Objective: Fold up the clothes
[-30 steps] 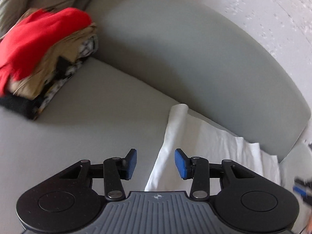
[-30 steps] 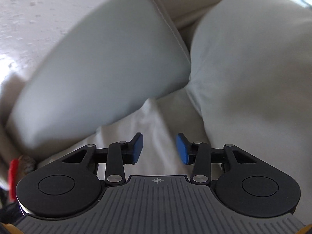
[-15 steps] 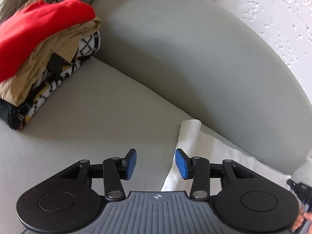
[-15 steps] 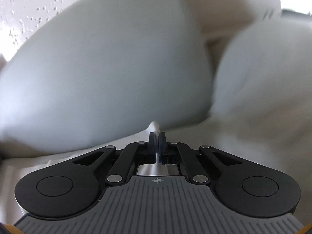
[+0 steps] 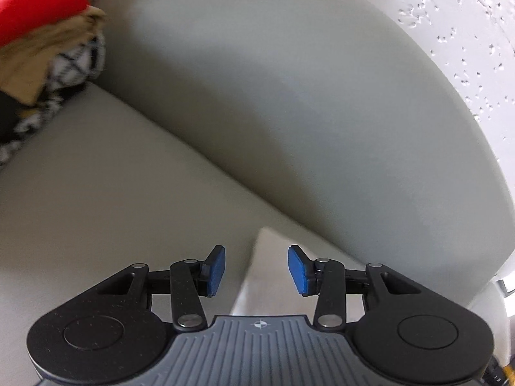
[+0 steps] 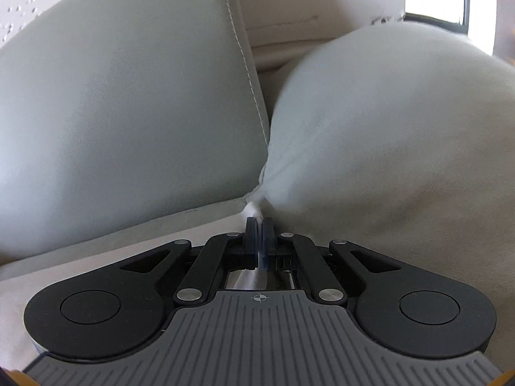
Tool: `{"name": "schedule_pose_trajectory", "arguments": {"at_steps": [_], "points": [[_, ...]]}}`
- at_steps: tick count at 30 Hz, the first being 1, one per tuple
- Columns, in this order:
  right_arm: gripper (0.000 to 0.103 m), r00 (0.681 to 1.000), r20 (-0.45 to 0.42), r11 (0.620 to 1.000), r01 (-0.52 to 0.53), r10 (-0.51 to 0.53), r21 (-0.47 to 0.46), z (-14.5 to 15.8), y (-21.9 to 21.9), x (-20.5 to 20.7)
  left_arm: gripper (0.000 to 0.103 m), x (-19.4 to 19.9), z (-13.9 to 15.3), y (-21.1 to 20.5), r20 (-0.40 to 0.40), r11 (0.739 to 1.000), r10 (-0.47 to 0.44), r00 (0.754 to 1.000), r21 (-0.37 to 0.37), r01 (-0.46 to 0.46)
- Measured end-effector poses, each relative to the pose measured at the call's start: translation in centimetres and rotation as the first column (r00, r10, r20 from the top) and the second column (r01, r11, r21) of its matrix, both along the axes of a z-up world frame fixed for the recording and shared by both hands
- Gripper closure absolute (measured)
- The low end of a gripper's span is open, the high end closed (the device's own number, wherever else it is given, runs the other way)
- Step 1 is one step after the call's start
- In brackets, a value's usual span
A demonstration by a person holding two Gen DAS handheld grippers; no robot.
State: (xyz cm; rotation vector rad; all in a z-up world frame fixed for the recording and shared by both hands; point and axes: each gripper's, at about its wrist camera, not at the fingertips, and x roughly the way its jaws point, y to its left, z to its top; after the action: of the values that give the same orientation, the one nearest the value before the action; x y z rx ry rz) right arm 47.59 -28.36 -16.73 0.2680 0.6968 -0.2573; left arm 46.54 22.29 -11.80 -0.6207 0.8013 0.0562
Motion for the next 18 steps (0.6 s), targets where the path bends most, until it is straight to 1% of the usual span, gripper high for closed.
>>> {"name": "schedule_pose_trajectory", "arguments": {"at_steps": [2,3,4,5,7,9,11,13,15,17,18], "points": [[0.101,1.0,0.002,0.999,0.001,-0.001,0.032,-0.2,-0.5,0.1,0.064,1.1,-0.5,0.0,-0.01,1.0,-0.007,1.0,-0.024,0.006],[0.101,1.0,0.003,0.999,-0.001,0.001,0.042,-0.3,-0.6,0.0,0.067,1.6,-0.7,0.0,-0.015,0.999,-0.01,1.0,-0.036,0.009],[0.101,1.0,0.003,0.999,-0.004,0.004,0.049,-0.3,-0.7,-0.1,0.073,1.7,-0.9,0.0,-0.016,0.999,-0.007,1.0,-0.044,0.007],[0.101,1.0,0.004,0.998,-0.007,0.006,0.055,-0.4,-0.8,-0.2,0.075,1.8,-1.2,0.1,-0.015,0.999,-0.004,1.0,-0.05,0.003],[0.101,1.0,0.005,0.998,-0.012,0.012,0.068,-0.6,-0.9,-0.4,0.082,1.9,-1.7,0.1,-0.015,0.998,0.003,1.0,-0.064,-0.004],[0.101,1.0,0.006,0.997,-0.015,0.015,0.075,-0.9,-1.0,-0.4,0.086,2.0,-2.0,0.2,-0.009,0.997,0.004,1.0,-0.082,-0.004],[0.101,1.0,0.008,0.996,-0.016,0.015,0.084,-1.1,-1.1,-0.4,0.1,2.0,-2.0,0.4,-0.011,0.996,0.014,1.0,-0.085,-0.014],[0.101,1.0,0.022,0.995,-0.017,0.015,0.101,-1.1,-1.3,-0.5,0.102,1.6,-1.2,0.1,0.02,1.0,0.015,1.0,-0.021,-0.015],[0.101,0.997,0.065,0.994,-0.035,0.029,0.099,-0.9,-1.0,-0.9,0.102,0.9,0.4,-0.7,0.089,0.996,-0.003,0.996,0.091,-0.005],[0.101,0.993,0.103,0.996,-0.065,0.058,0.062,-0.8,0.1,-1.0,0.102,0.3,1.7,-1.3,0.143,0.98,-0.009,0.99,0.196,-0.019],[0.101,0.992,0.102,0.996,-0.075,0.07,0.043,-1.0,0.7,-0.7,0.101,0.3,1.7,-1.6,0.141,0.97,-0.008,0.99,0.242,-0.027]]}}
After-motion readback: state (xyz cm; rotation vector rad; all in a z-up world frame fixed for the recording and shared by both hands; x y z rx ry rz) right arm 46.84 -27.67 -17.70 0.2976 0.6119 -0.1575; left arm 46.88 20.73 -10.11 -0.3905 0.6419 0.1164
